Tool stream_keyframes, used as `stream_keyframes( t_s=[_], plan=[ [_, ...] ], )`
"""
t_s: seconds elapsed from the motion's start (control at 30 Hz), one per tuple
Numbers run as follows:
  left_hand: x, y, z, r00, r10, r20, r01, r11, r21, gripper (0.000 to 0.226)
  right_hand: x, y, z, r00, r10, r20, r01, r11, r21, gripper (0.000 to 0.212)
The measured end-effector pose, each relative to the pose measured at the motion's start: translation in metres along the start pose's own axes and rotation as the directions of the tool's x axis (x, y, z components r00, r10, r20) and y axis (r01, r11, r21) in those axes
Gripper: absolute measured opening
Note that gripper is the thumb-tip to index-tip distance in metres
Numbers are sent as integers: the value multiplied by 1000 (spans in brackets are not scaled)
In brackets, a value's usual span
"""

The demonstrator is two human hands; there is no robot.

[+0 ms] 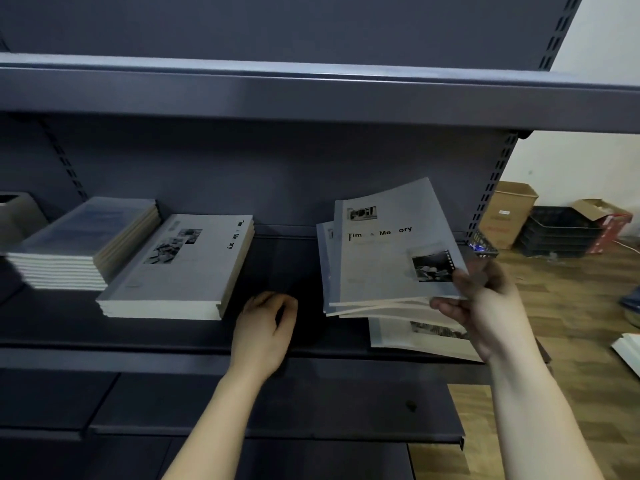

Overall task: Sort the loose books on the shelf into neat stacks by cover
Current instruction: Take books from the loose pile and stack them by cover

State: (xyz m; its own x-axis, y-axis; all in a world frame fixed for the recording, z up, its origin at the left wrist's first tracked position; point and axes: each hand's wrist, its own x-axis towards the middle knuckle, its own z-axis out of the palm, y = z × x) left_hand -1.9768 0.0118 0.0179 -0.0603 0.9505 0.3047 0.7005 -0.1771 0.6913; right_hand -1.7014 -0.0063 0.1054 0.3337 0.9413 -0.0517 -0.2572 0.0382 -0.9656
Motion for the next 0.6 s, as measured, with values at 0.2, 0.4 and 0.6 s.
stream_keyframes(
  t_s=[0.2, 0.4, 0.6],
  plan=[
    [-2, 50, -25, 932, -288, 221, 356, 597, -719, 26, -29, 19, 27, 988, 27, 153, -28, 1000, 4, 10],
    [-13, 23, -42, 958, -253, 134, 253, 530, -809, 41, -41, 29, 39, 917, 146, 372, -91, 983, -162, 25],
    [-19, -4, -71, 966, -254, 43, 175, 521, -836, 29, -47, 38, 60, 886, 242, 396, -92, 928, -361, 43]
  ],
)
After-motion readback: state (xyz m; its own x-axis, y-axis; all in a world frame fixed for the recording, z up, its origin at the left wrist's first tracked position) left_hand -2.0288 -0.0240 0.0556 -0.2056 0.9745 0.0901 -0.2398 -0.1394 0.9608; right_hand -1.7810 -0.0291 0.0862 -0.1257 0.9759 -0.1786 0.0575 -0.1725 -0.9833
